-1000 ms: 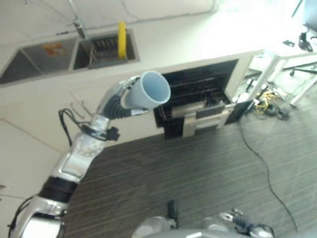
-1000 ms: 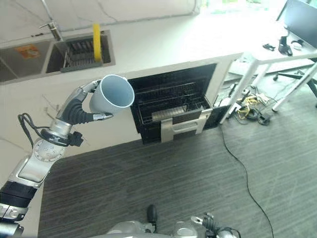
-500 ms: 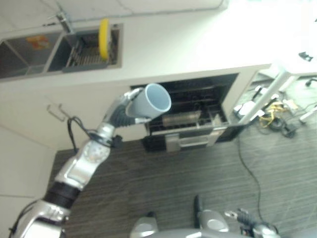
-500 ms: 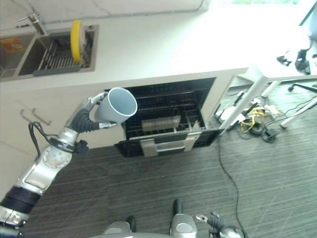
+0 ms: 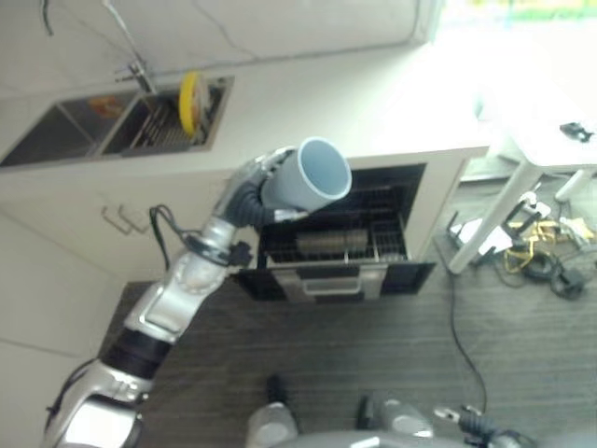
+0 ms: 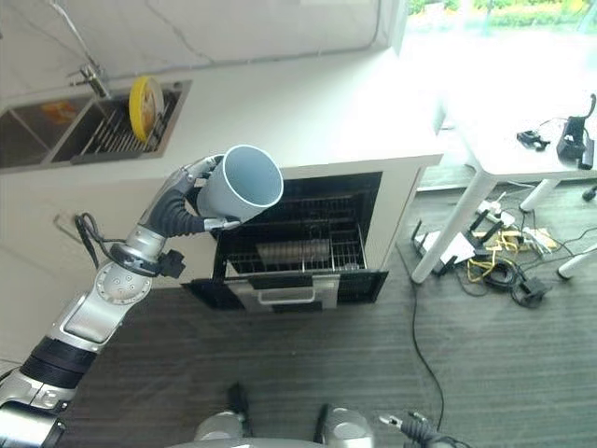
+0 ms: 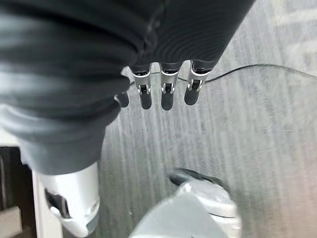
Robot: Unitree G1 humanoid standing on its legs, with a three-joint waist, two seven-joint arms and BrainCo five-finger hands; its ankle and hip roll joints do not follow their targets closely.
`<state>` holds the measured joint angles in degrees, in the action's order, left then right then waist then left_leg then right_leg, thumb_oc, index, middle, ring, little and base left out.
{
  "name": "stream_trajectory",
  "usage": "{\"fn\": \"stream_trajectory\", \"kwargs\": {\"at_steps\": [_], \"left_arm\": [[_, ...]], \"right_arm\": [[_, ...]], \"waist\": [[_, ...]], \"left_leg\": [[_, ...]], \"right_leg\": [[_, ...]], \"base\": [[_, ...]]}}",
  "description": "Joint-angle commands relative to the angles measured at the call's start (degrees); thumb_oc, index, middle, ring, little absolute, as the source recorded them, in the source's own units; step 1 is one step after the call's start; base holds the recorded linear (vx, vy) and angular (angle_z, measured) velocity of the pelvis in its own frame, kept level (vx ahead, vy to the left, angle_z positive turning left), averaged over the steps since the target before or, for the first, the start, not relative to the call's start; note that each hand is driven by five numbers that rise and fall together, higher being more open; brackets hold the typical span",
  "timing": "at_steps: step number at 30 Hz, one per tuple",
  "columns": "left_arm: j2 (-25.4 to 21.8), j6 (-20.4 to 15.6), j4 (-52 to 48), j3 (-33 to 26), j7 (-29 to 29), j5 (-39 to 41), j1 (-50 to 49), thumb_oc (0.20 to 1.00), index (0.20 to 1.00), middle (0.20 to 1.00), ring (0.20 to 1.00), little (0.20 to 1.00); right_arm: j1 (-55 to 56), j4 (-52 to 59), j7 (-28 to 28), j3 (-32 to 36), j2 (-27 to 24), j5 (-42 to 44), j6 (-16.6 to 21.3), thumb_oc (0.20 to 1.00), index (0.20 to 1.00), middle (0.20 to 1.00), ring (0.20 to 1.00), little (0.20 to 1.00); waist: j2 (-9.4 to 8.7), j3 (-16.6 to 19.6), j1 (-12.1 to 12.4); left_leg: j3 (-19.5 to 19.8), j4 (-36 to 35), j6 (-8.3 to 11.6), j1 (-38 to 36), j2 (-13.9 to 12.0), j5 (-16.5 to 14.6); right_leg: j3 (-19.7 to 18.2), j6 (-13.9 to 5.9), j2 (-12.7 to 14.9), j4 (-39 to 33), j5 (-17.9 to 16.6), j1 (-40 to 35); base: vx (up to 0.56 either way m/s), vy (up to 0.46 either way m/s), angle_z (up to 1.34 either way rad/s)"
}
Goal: Place the dishes in the dishwasher.
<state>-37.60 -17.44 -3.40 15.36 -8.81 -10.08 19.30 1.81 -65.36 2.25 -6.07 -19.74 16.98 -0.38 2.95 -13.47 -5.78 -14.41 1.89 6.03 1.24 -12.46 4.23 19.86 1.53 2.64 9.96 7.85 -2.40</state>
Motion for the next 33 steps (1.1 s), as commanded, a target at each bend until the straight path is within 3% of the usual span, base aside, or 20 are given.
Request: {"fn": "stream_trajectory", "kwargs": {"at_steps": [1, 4, 8, 11, 15, 19, 21, 22, 23, 26, 28, 33], "left_arm": [[-0.45, -1.75, -1.38, -3.46, -1.63, 0.36, 3.05, 0.200, 0.200, 0.200, 0.200, 0.200], [-0.97, -2.39, -0.02, -2.59, -1.85, -1.13, 3.32, 0.200, 0.200, 0.200, 0.200, 0.200], [-0.87, -0.62, -0.87, -3.99, -2.50, -1.71, 2.39, 0.200, 0.200, 0.200, 0.200, 0.200], [-1.45, -1.40, -1.82, -4.41, -3.69, -0.26, 0.92, 0.200, 0.200, 0.200, 0.200, 0.200], [-1.72, -0.84, -1.76, -4.18, -4.02, 4.48, 2.01, 0.200, 0.200, 0.200, 0.200, 0.200], [0.25, -3.22, 0.40, -5.32, -6.97, 7.58, 0.20, 0.200, 0.200, 0.200, 0.200, 0.200], [2.08, -3.10, 0.99, -5.74, -6.90, 12.14, -0.86, 0.200, 0.200, 0.200, 0.200, 0.200], [3.82, -2.08, 1.35, -6.04, -6.87, 15.45, -1.65, 0.200, 0.200, 0.200, 0.200, 0.200], [6.95, 1.16, 2.83, -6.16, -8.18, 19.83, -2.94, 0.200, 0.200, 0.200, 0.200, 0.200], [12.69, 2.63, 6.90, -6.24, -9.81, 28.74, -4.77, 0.200, 0.200, 0.200, 0.200, 0.200], [15.36, 0.85, 8.96, -6.41, -12.30, 28.21, -6.23, 0.200, 0.200, 0.200, 0.200, 0.200], [16.64, -1.17, 8.58, -6.37, -17.05, 25.52, -7.81, 0.200, 0.200, 0.200, 0.200, 0.200]], "right_arm": [[1.15, 1.32, -1.05, 1.75, 0.13, 3.10, 0.20, 1.000, 1.000, 1.000, 1.000, 1.000], [2.31, 2.21, -0.51, 3.21, 1.19, 3.21, -0.51, 1.000, 1.000, 1.000, 1.000, 1.000], [1.87, 1.44, 0.78, 2.28, 2.40, 1.75, -0.06, 1.000, 1.000, 1.000, 1.000, 1.000], [1.00, 1.81, 0.93, 2.26, 1.12, 1.55, 2.10, 1.000, 1.000, 1.000, 1.000, 1.000], [1.54, 5.84, 1.61, 2.52, -0.06, 5.98, 4.63, 1.000, 1.000, 1.000, 1.000, 1.000], [5.58, 19.60, 4.05, 3.44, -0.55, 15.01, 5.33, 1.000, 1.000, 1.000, 1.000, 1.000], [7.41, 25.70, 5.54, 4.24, -0.33, 15.29, 6.63, 1.000, 1.000, 1.000, 1.000, 1.000], [8.44, 29.30, 5.79, 4.65, -0.09, 15.57, 7.54, 1.000, 1.000, 1.000, 1.000, 1.000], [10.20, 35.53, 6.00, 5.43, 0.41, 16.09, 8.73, 1.000, 1.000, 1.000, 1.000, 1.000], [12.71, 44.78, 6.00, 6.72, 1.04, 16.64, 10.49, 1.000, 1.000, 1.000, 1.000, 1.000], [14.02, 52.35, 5.55, 8.34, 0.54, 17.47, 11.50, 1.000, 1.000, 1.000, 1.000, 1.000], [14.85, 62.24, 3.89, 10.49, -0.63, 16.59, 14.46, 1.000, 1.000, 1.000, 1.000, 1.000]], "waist": [[0.58, -0.86, 1.36], [0.50, -1.42, 1.01], [-0.62, -1.39, 1.41], [-0.01, -1.01, 1.44], [-0.17, -0.74, 0.85], [-1.68, -0.73, -1.11], [-2.35, -0.59, -1.97], [-2.80, -0.55, -2.47], [-3.45, -0.35, -3.36], [-4.59, -0.15, -4.62], [-5.47, -0.13, -5.56], [-5.90, 0.07, -6.73]], "left_leg": [[0.40, 0.98, -1.44, -2.25, 3.37, -3.33], [2.84, 1.15, -3.32, -2.61, 5.35, -4.57], [2.92, 0.13, -2.81, -3.60, 5.17, -4.81], [1.74, -1.52, -1.43, -4.17, 3.26, -2.91], [1.58, -1.30, -1.18, -3.85, 2.54, -2.60], [0.21, -0.59, -1.40, -4.97, 2.35, -3.38], [-0.45, -0.80, -1.63, -5.70, 2.51, -3.72], [-0.80, -0.92, -1.85, -6.16, 2.66, -3.99], [-1.42, -0.93, -2.23, -6.56, 2.88, -4.37], [-2.64, -0.68, -2.63, -7.27, 3.16, -5.05], [-4.06, -0.40, -3.04, -8.11, 3.48, -5.88], [-5.97, -0.10, -3.73, -8.61, 3.76, -6.73]], "right_leg": [[-2.35, -7.44, 6.42, 6.51, 3.17, -1.60], [-4.86, -9.18, 7.23, 14.78, 1.36, 2.88], [-4.46, -9.47, 7.66, 1.36, -1.63, 0.16], [-4.78, -9.09, 6.53, 0.51, -1.36, -0.09], [-4.81, -8.36, 6.04, 1.05, -0.07, -0.62], [-4.93, -9.11, 7.09, 0.27, -1.38, -0.91], [-5.38, -9.74, 7.38, -0.31, -2.18, -0.90], [-5.76, -10.02, 7.50, -0.61, -2.47, -0.96], [-6.41, -10.51, 7.67, -1.23, -3.24, -0.73], [-7.49, -11.31, 8.04, -2.20, -4.53, -0.34], [-8.39, -12.08, 8.52, -3.15, -5.94, -0.02], [-9.63, -12.48, 8.62, -3.93, -6.95, 0.81]], "base": [[0.10, 0.149, -0.21], [0.10, 0.018, -0.04], [0.10, -0.213, 0.26], [0.04, -0.048, 0.00], [0.01, -0.011, -0.07], [-0.01, -0.030, -0.05], [-0.01, -0.045, -0.05], [-0.02, -0.043, -0.25], [-0.03, -0.040, -0.35], [-0.04, -0.029, -0.35], [-0.04, -0.020, -0.28], [-0.04, 0.020, -0.34]]}}
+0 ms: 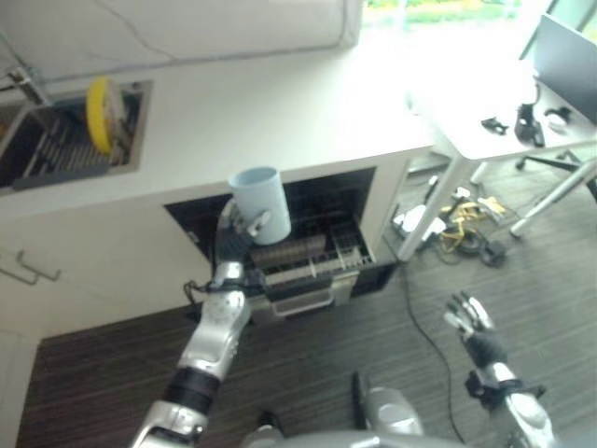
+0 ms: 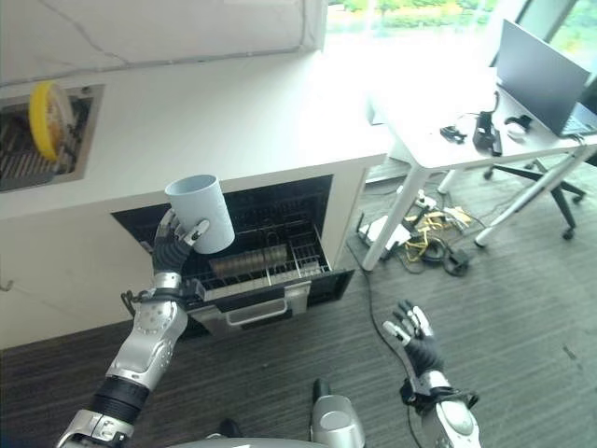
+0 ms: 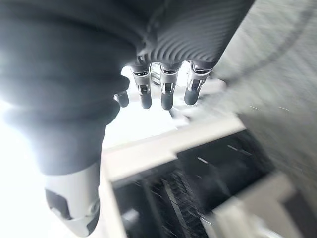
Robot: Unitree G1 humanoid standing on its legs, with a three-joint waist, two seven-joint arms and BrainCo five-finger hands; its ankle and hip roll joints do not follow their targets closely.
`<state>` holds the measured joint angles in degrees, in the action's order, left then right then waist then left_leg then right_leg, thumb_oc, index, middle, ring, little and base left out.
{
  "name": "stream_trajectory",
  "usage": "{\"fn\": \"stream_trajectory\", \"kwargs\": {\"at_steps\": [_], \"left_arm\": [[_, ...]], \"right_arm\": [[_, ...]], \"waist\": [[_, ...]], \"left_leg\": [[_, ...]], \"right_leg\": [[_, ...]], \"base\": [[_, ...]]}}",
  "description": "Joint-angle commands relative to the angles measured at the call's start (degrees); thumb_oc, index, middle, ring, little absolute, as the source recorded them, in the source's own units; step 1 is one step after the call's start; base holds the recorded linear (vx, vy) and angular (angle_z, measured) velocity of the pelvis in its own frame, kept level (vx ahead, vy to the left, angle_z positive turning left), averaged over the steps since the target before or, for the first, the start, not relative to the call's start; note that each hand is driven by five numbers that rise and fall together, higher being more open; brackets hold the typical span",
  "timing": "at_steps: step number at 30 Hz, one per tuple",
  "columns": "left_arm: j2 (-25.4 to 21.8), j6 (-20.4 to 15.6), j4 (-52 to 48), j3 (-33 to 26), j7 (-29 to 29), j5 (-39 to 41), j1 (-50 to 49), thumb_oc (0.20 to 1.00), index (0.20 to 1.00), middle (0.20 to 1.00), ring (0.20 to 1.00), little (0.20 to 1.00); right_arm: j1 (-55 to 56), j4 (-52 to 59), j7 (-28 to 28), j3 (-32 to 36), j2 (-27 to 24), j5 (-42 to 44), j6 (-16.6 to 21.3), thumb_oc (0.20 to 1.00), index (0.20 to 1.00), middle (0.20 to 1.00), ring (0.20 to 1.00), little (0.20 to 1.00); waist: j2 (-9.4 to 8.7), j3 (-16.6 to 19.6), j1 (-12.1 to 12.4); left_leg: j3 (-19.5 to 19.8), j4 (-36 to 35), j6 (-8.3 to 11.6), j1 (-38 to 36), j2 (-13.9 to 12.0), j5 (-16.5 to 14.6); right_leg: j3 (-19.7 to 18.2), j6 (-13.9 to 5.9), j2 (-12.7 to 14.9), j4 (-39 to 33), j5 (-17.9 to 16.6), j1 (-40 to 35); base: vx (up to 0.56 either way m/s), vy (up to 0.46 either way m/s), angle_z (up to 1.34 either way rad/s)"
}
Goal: Place the dishes in the dishwasher.
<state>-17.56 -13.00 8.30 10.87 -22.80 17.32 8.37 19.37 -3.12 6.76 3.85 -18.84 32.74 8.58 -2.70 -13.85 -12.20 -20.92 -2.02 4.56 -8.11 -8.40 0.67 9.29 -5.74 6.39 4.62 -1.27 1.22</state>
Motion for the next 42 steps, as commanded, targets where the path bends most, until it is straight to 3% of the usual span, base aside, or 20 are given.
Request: {"fn": "stream_trajectory", "kwargs": {"at_steps": [1, 5, 9, 15, 23, 26, 28, 33, 42], "left_arm": [[-3.36, -6.33, -3.70, -1.97, -4.74, -2.88, 2.76, 0.200, 0.200, 0.200, 0.200, 0.200], [-3.75, -8.23, -5.57, -2.33, -9.17, -5.32, 2.09, 0.200, 0.200, 0.200, 0.200, 0.200], [-4.17, -8.57, -7.94, -2.46, -11.95, -9.84, 1.07, 0.200, 0.200, 0.200, 0.200, 0.200], [-5.12, -8.68, -8.48, -1.48, -19.57, -19.22, 1.99, 0.200, 0.200, 0.200, 0.200, 0.200], [-3.71, -8.24, -11.39, 2.73, -32.26, -37.05, 2.81, 0.200, 0.200, 0.200, 0.200, 0.200], [-4.45, -8.62, -9.47, 5.03, -39.12, -40.98, 5.93, 0.200, 0.200, 0.200, 0.200, 0.200], [-4.06, -9.81, -9.43, 5.45, -39.79, -43.05, 6.29, 0.200, 0.200, 0.200, 0.200, 0.200], [-3.27, -10.50, -7.30, 6.28, -40.75, -45.05, 6.56, 0.200, 0.200, 0.200, 0.200, 0.200], [-3.53, -11.44, -4.31, 7.96, -40.23, -48.43, 7.37, 0.200, 0.200, 0.200, 0.200, 0.200]], "right_arm": [[-2.91, 3.59, -1.46, 1.27, -2.13, 0.38, 7.03, 1.000, 1.000, 1.000, 1.000, 1.000], [-4.26, 10.79, -2.92, 2.43, -3.35, -1.53, 11.18, 1.000, 1.000, 1.000, 1.000, 1.000], [-6.25, 15.37, 0.14, 1.76, -4.35, -0.35, 12.43, 1.000, 1.000, 1.000, 1.000, 1.000], [-12.05, 17.95, 2.27, -3.39, -5.39, 1.24, 9.73, 1.000, 1.000, 1.000, 1.000, 1.000], [-25.24, 18.01, -1.48, -14.72, -7.61, -1.47, 6.83, 1.000, 1.000, 1.000, 1.000, 1.000], [-28.47, 17.82, -1.39, -17.37, -8.59, -5.66, 8.32, 1.000, 1.000, 1.000, 1.000, 1.000], [-30.62, 17.51, -2.00, -18.77, -9.03, -7.65, 8.64, 1.000, 1.000, 1.000, 1.000, 1.000], [-35.50, 15.59, -1.62, -21.40, -7.71, -2.74, 4.61, 1.000, 1.000, 1.000, 1.000, 1.000], [-39.95, 13.72, 0.66, -25.21, -4.80, 1.99, 1.30, 1.000, 1.000, 1.000, 1.000, 1.000]], "waist": [[-0.24, 0.56, -0.63], [0.07, 0.87, -0.91], [0.35, 1.23, -0.22], [0.58, 2.03, 1.61], [0.18, 3.33, 7.56], [-0.02, 3.92, 8.51], [-0.12, 3.94, 9.21], [-0.35, 4.16, 11.24], [0.05, 4.93, 13.07]], "left_leg": [[-0.07, 3.77, -2.46, 0.53, -0.22, -3.40], [-0.95, 3.59, -2.71, 0.10, -0.04, -3.79], [-1.12, 3.05, -2.56, -0.39, 0.05, -3.78], [0.12, 1.98, -1.86, -0.67, 0.12, -3.29], [4.10, 0.04, -0.25, -1.09, 0.01, -2.25], [4.85, -0.61, -0.12, -1.37, 0.05, -2.17], [5.62, -0.63, -0.04, -1.19, 0.04, -2.08], [7.55, -1.02, 0.42, -1.24, 0.01, -1.92], [9.30, -1.29, 0.77, -1.36, -0.31, -1.56]], "right_leg": [[0.69, -5.21, 4.87, 1.19, 2.04, -2.68], [0.43, -5.09, 4.85, 0.80, 1.97, -2.57], [1.11, -4.87, 4.89, 0.19, 2.04, -3.19], [2.00, -4.38, 4.46, -1.23, 2.21, -4.49], [5.53, -3.79, 4.26, -3.28, 2.58, -7.93], [6.06, -3.67, 4.12, -3.41, 2.96, -8.70], [6.35, -3.49, 4.02, -3.47, 3.06, -9.01], [7.47, -3.04, 3.67, -3.71, 3.52, -10.32], [8.08, -2.15, 2.95, -3.53, 4.73, -11.74]], "base": [[-0.03, 0.054, -0.22], [-0.03, 0.053, -0.17], [0.00, 0.009, -0.03], [0.00, 0.001, 0.07], [0.05, -0.053, 0.28], [0.04, -0.046, 0.17], [0.02, -0.062, 0.30], [0.04, -0.057, 0.22], [0.04, -0.016, 0.11]]}}
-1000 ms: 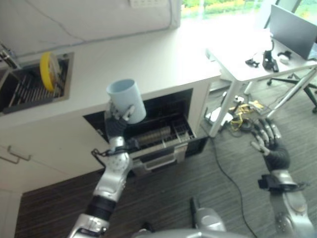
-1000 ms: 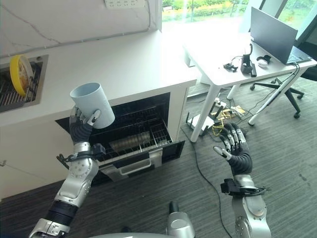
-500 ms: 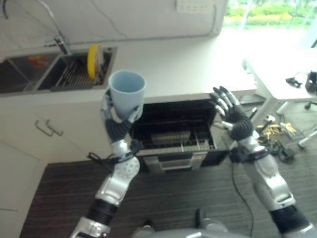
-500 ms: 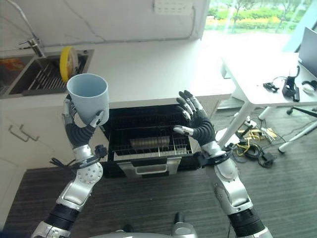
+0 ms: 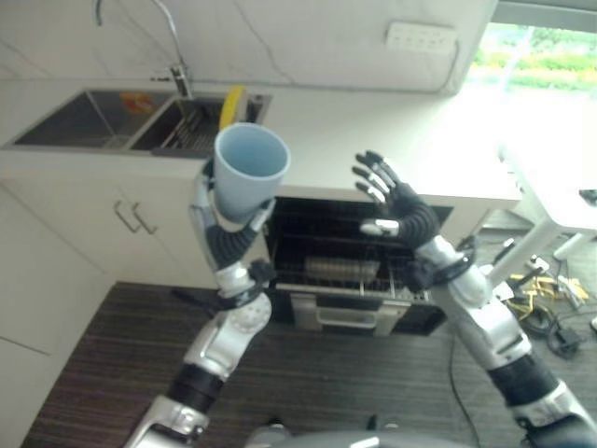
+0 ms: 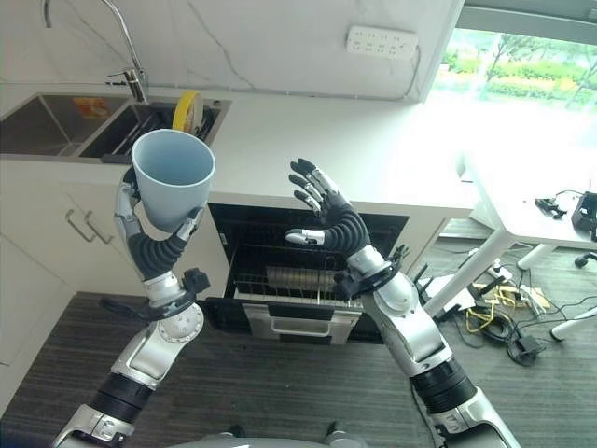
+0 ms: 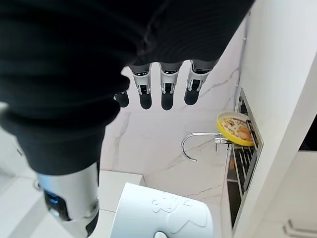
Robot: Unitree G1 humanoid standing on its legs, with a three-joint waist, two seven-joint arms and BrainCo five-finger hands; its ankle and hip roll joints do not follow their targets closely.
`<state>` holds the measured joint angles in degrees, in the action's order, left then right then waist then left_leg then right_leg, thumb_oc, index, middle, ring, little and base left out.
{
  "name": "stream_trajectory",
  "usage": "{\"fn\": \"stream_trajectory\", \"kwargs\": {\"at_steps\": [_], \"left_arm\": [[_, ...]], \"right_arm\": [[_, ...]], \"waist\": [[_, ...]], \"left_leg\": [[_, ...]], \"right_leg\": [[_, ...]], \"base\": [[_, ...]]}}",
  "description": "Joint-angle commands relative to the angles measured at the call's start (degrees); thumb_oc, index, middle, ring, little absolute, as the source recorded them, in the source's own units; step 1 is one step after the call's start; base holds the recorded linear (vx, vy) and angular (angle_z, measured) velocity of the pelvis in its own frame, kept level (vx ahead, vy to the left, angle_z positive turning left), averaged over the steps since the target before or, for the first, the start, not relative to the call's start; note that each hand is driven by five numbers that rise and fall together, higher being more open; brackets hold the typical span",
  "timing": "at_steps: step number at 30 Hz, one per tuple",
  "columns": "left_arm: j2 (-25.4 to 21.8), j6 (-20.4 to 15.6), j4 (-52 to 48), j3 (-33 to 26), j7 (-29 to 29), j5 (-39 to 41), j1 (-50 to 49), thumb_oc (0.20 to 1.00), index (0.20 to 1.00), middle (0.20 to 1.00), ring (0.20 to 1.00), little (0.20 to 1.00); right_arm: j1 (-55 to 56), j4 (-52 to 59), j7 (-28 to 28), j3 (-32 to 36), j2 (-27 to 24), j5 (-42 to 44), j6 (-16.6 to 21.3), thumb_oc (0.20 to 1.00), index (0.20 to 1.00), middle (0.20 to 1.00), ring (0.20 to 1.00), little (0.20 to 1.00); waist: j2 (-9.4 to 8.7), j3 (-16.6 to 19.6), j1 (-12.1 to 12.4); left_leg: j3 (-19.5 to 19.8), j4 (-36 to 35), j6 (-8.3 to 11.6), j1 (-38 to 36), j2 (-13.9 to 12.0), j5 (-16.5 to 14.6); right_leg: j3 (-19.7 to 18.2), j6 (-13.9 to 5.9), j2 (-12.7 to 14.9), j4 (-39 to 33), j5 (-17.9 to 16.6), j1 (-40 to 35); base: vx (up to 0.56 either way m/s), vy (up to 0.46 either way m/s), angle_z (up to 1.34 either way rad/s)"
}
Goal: Place the dishes in the dishwasher.
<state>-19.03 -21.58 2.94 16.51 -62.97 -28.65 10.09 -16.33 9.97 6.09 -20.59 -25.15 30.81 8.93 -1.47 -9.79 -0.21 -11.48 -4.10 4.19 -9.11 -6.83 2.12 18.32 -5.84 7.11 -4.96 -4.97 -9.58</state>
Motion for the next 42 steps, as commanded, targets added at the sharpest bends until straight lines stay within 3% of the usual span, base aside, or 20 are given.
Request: {"fn": "stream_trajectory", "kwargs": {"at_steps": [1, 7, 14, 42], "left_arm": [[-2.09, -2.93, 1.05, 2.64, 0.49, -1.81, 5.72, 0.200, 0.200, 0.200, 0.200, 0.200], [-1.77, -7.15, 1.22, 5.98, 6.09, 0.19, 5.17, 0.200, 0.200, 0.200, 0.200, 0.200], [-1.93, -8.76, -0.36, 8.65, 5.02, -0.49, 5.81, 0.200, 0.200, 0.200, 0.200, 0.200], [-1.34, -6.42, 0.22, 13.74, 4.45, 0.11, 7.27, 0.200, 0.200, 0.200, 0.200, 0.200]], "right_arm": [[-4.65, 0.48, 1.55, -1.08, 1.84, 4.10, 0.87, 1.000, 1.000, 1.000, 1.000, 1.000], [-7.14, 0.56, 1.45, -2.65, 3.11, 6.46, -1.68, 1.000, 1.000, 1.000, 1.000, 1.000], [-8.38, 0.16, 1.48, -3.69, 3.23, 6.83, -1.35, 1.000, 1.000, 1.000, 1.000, 1.000], [-13.31, 0.41, -4.52, -6.10, 5.08, 5.59, -1.99, 1.000, 1.000, 1.000, 1.000, 1.000]], "waist": [[-1.12, 0.89, 1.23], [-1.10, 0.85, 2.22], [-1.15, 0.62, 2.32], [-0.98, 0.25, 2.21]], "left_leg": [[0.00, 0.83, 1.17, -0.31, -1.91, -2.99], [0.90, 1.13, 1.13, 0.02, -1.99, -3.03], [0.94, 1.17, 1.01, 0.22, -2.09, -3.01], [0.87, 1.44, 0.59, -0.41, -1.82, -3.35]], "right_leg": [[-0.89, -2.01, 2.20, 6.11, 8.52, -1.00], [-0.71, -1.60, 1.96, 6.68, 9.00, -1.11], [-1.05, -1.68, 1.91, 6.67, 8.88, -0.95], [-2.07, -1.79, 2.07, 6.88, 8.54, -0.92]], "base": [[0.02, -0.006, 0.04], [0.01, -0.018, 0.11], [0.00, 0.000, 0.00], [0.00, 0.000, 0.00]]}}
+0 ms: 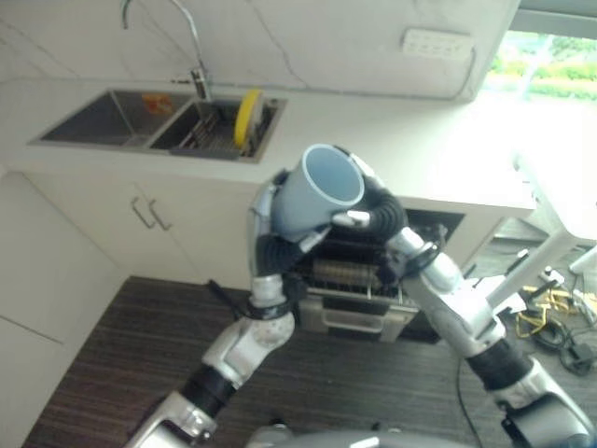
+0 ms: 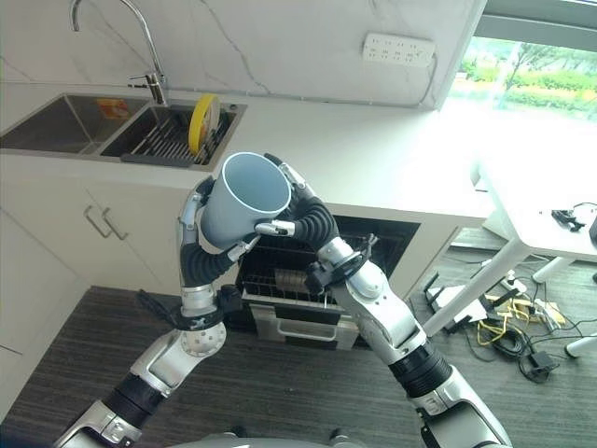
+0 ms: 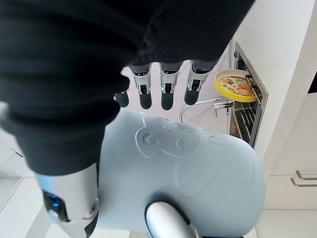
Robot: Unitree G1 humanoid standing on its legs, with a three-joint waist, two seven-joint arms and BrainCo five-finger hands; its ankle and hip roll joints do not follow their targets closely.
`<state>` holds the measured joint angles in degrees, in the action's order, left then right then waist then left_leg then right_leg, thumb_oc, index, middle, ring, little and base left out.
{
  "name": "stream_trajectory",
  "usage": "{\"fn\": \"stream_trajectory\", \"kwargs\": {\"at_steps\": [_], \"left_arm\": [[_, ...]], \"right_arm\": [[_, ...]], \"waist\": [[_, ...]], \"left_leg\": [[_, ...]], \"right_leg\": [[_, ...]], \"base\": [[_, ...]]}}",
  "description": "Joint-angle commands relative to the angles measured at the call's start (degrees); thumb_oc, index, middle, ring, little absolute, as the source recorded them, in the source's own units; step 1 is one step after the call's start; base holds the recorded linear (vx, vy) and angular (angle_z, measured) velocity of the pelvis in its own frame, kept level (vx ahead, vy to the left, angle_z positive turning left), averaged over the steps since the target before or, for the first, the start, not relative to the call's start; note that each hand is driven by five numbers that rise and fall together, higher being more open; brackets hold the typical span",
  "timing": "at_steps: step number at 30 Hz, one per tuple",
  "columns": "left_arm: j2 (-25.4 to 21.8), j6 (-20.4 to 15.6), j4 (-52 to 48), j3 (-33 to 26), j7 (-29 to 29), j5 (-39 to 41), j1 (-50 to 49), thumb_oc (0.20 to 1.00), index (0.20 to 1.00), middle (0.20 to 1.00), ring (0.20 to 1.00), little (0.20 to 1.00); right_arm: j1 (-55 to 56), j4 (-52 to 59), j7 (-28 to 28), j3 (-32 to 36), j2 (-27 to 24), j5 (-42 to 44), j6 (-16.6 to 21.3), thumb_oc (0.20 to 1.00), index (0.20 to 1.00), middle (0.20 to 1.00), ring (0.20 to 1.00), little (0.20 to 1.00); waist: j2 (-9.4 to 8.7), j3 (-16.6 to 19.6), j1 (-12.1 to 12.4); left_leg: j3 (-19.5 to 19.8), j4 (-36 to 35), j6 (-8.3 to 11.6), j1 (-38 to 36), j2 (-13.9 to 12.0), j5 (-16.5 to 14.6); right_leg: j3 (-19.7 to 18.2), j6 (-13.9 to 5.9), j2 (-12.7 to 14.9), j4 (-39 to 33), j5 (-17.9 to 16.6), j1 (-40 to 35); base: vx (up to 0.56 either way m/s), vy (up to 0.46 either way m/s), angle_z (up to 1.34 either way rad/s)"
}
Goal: Place the dishes in the dishwasher.
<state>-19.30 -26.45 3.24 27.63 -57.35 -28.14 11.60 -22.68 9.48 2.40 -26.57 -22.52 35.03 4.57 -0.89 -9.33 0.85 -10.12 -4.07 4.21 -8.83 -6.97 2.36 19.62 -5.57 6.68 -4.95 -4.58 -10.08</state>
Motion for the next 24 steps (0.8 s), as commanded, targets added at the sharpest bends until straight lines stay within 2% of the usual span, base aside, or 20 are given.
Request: {"fn": "stream_trajectory", "kwargs": {"at_steps": [1, 7, 19, 24], "left_arm": [[-0.96, -1.37, -0.15, 2.81, -1.04, -0.54, 5.73, 0.200, 0.200, 0.200, 0.200, 0.200], [-1.01, -1.02, 0.53, 3.48, -2.43, -1.02, 5.50, 0.200, 0.200, 0.200, 0.200, 0.200], [-0.55, -1.58, 0.99, 5.03, -3.74, -2.00, 5.85, 0.200, 0.200, 0.200, 0.200, 0.200], [-0.57, -1.75, 0.81, 5.30, -3.49, -2.15, 6.03, 0.200, 0.200, 0.200, 0.200, 0.200]], "right_arm": [[-7.20, 0.89, -1.21, -0.29, 2.54, 1.21, 2.37, 1.000, 1.000, 1.000, 1.000, 1.000], [-7.63, 1.13, -1.27, -1.24, 2.89, 2.75, 1.46, 1.000, 1.000, 1.000, 1.000, 1.000], [-8.70, 0.59, 2.04, -4.88, 4.75, 7.09, -0.69, 1.000, 1.000, 1.000, 1.000, 1.000], [-8.81, -0.05, 2.28, -5.33, 5.02, 6.72, -0.29, 1.000, 1.000, 1.000, 1.000, 1.000]], "waist": [[-1.56, -0.24, 1.23], [-1.64, -0.34, 1.45], [-1.77, -0.25, 2.27], [-1.90, -0.38, 2.50]], "left_leg": [[-0.42, 1.39, 0.54, -0.69, -1.65, -3.58], [-0.40, 1.47, 0.47, -0.60, -1.63, -3.61], [0.26, 1.36, 0.26, -0.48, -1.33, -3.65], [0.63, 1.59, 0.10, -0.26, -1.21, -3.70]], "right_leg": [[-3.36, -2.05, 2.50, 6.87, 8.13, -0.41], [-3.34, -1.99, 2.50, 6.88, 8.18, -0.40], [-2.97, -2.02, 2.63, 6.98, 8.23, -0.47], [-3.00, -1.95, 2.60, 7.27, 8.28, -0.29]], "base": [[0.00, 0.000, 0.00], [0.00, 0.000, 0.00], [0.01, 0.001, 0.00], [0.00, 0.000, 0.00]]}}
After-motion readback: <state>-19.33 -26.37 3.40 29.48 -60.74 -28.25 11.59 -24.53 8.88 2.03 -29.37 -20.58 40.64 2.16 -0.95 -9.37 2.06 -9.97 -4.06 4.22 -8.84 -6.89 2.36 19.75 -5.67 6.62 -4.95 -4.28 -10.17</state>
